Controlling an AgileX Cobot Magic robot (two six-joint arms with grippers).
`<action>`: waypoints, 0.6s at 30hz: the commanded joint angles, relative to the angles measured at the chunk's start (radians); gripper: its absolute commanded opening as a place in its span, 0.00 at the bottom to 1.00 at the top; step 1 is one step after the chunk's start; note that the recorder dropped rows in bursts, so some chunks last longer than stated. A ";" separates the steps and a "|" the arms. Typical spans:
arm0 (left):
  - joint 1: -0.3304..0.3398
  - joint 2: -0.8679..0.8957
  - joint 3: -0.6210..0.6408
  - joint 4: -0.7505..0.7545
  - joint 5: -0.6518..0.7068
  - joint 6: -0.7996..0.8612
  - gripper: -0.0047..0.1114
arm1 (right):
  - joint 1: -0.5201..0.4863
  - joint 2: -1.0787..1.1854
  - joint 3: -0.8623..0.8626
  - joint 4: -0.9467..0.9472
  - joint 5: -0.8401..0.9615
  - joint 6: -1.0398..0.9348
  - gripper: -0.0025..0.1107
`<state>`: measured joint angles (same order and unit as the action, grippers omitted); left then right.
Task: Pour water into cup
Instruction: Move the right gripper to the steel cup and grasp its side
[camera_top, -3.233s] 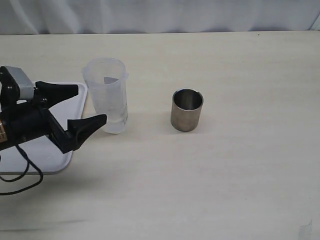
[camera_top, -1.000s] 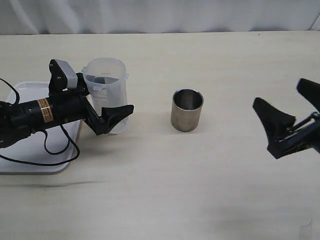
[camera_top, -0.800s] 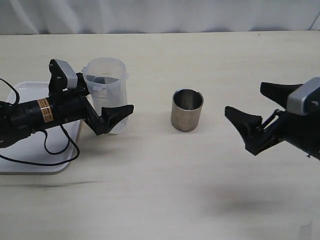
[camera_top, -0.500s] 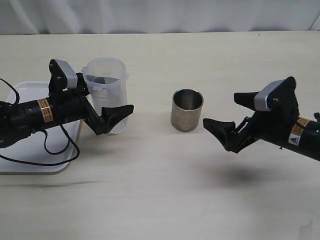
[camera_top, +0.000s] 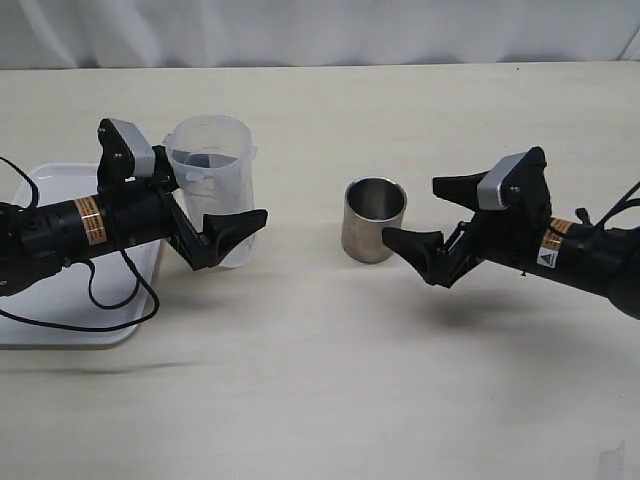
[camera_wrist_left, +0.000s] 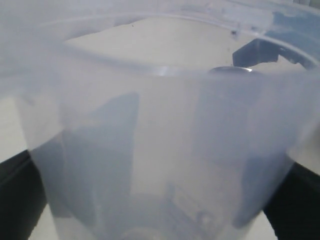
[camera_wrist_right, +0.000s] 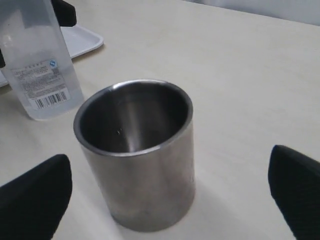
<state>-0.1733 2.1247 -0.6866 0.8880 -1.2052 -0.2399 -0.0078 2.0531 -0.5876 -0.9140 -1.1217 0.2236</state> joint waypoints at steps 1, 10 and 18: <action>-0.002 0.001 -0.006 -0.009 -0.016 0.002 0.94 | 0.028 0.055 -0.053 -0.051 -0.023 0.001 0.92; -0.002 0.001 -0.006 -0.009 -0.016 0.002 0.94 | 0.068 0.145 -0.158 -0.043 -0.014 -0.003 0.92; -0.002 0.001 -0.006 -0.011 -0.016 0.002 0.94 | 0.068 0.194 -0.209 -0.049 -0.031 -0.001 0.92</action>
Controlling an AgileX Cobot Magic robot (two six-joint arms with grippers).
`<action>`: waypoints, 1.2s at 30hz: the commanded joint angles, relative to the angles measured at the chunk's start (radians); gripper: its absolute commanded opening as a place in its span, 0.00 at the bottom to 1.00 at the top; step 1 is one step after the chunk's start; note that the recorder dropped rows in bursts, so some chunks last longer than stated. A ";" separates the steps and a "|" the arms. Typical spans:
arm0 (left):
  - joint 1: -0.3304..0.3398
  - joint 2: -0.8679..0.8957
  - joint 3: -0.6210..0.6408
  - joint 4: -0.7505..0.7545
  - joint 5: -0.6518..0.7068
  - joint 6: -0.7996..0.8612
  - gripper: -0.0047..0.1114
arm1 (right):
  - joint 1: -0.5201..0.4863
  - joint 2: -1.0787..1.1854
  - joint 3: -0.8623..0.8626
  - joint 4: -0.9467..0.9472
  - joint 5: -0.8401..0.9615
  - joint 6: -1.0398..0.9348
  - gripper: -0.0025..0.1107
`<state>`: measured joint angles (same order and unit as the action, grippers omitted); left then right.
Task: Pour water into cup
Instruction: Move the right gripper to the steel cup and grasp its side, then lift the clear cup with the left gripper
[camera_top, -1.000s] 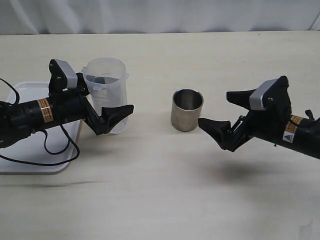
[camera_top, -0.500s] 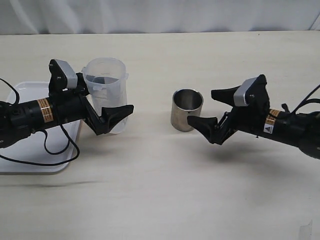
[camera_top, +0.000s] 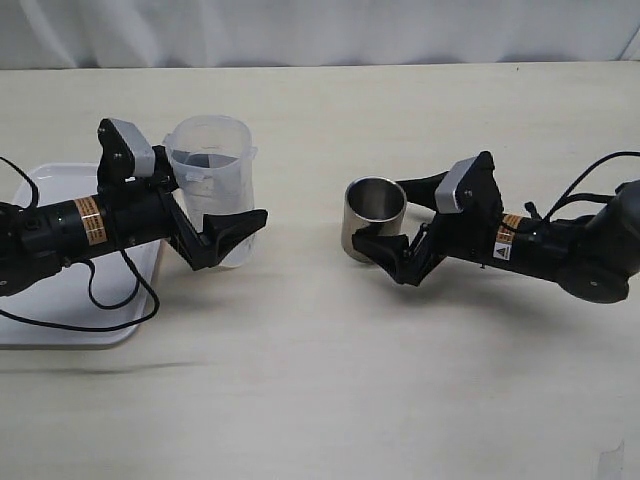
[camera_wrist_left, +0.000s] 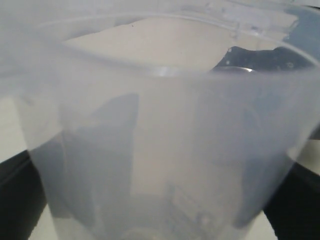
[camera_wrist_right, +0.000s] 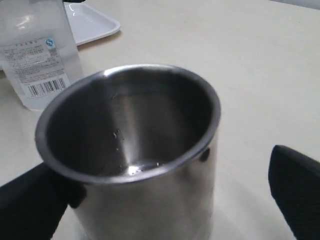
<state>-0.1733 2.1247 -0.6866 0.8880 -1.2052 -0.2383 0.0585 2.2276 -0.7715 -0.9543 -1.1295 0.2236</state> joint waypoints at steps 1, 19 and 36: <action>-0.002 0.001 -0.006 -0.011 -0.016 0.000 0.94 | 0.002 0.024 -0.031 -0.014 -0.023 -0.001 0.92; -0.002 0.001 -0.006 -0.011 -0.016 0.000 0.94 | 0.002 0.033 -0.042 -0.057 -0.050 -0.001 0.92; -0.002 0.001 -0.006 -0.011 -0.016 0.000 0.94 | 0.002 0.033 -0.042 -0.064 -0.048 -0.001 0.51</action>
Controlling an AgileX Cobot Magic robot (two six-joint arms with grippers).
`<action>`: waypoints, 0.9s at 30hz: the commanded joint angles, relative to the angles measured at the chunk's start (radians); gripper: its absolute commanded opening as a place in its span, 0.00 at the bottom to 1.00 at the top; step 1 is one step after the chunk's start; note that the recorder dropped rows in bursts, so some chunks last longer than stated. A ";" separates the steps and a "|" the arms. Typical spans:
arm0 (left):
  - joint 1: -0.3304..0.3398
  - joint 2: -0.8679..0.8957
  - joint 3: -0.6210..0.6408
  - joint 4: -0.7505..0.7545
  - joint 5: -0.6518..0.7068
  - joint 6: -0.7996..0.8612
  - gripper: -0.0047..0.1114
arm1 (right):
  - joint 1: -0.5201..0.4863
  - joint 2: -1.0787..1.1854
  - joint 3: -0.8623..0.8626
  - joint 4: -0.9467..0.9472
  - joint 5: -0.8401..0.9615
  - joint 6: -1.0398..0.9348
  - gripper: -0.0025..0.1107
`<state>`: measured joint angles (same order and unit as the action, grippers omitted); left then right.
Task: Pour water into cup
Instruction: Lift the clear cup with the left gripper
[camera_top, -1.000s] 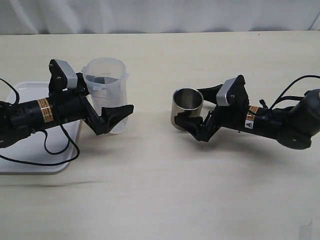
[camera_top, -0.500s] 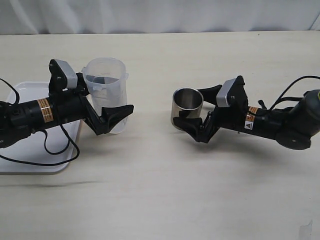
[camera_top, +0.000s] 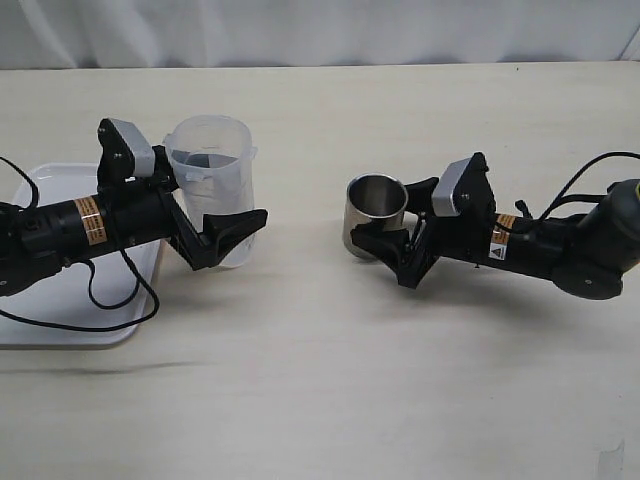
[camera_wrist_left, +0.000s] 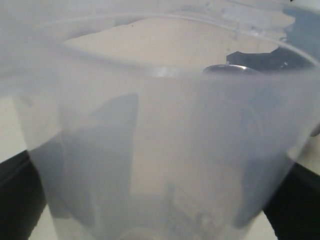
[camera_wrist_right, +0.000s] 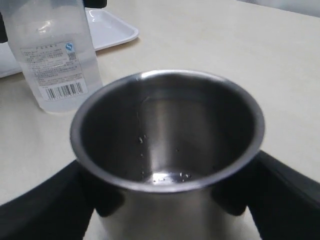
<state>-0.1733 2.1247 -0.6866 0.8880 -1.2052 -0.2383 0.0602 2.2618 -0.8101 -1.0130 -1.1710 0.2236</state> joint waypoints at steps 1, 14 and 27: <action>-0.002 0.001 -0.006 -0.011 -0.016 0.000 0.94 | 0.000 -0.001 -0.003 -0.006 -0.006 -0.001 0.44; -0.002 0.001 -0.016 -0.011 -0.016 0.000 0.60 | 0.000 -0.001 -0.003 -0.035 -0.006 -0.038 0.06; -0.002 0.001 -0.048 -0.007 -0.016 -0.011 0.04 | 0.000 -0.001 -0.003 -0.035 -0.006 -0.038 0.06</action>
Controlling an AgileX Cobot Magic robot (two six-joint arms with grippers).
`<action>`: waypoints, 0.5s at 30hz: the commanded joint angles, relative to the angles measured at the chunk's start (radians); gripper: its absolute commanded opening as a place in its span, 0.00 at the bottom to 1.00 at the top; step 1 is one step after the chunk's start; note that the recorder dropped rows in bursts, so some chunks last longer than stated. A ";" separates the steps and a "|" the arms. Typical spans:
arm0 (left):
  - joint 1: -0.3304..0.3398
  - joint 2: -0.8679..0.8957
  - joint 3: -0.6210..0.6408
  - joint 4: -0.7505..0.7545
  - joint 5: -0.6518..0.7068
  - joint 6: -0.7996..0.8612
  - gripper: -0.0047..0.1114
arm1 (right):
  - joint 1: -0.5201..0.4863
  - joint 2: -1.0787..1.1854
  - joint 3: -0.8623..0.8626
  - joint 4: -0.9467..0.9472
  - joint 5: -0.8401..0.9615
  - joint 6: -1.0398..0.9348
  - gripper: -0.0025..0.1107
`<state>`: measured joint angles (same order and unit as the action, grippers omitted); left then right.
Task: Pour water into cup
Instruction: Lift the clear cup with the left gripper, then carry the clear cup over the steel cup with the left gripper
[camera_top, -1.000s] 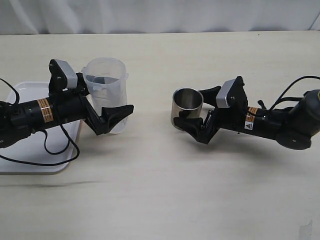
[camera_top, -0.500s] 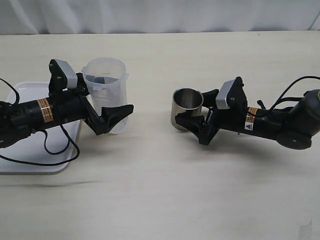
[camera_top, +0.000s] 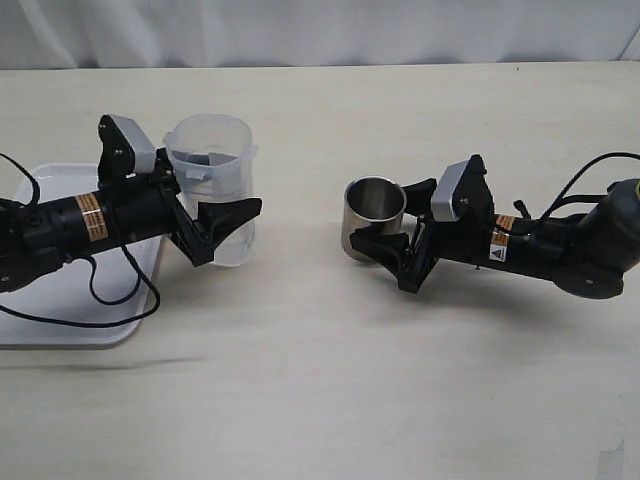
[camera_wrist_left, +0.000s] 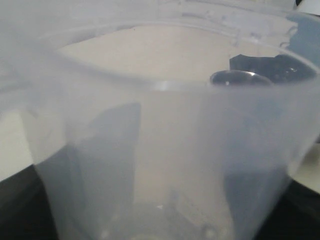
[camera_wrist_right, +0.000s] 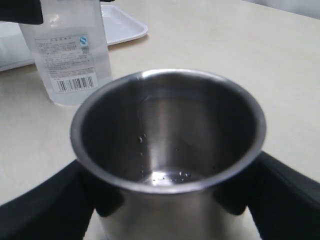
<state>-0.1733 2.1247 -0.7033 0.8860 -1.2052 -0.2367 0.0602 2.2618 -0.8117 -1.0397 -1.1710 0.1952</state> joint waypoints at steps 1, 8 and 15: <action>-0.002 0.001 -0.044 -0.005 -0.016 -0.024 0.04 | 0.000 -0.001 -0.002 -0.009 -0.006 -0.010 0.06; -0.002 0.001 -0.150 0.018 -0.016 -0.088 0.04 | 0.000 -0.001 -0.002 -0.009 -0.006 -0.010 0.06; -0.077 0.001 -0.319 0.020 0.212 -0.160 0.04 | 0.000 -0.001 -0.002 -0.009 -0.006 -0.010 0.06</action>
<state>-0.2079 2.1270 -0.9728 0.9120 -1.0542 -0.3846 0.0602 2.2618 -0.8117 -1.0397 -1.1710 0.1952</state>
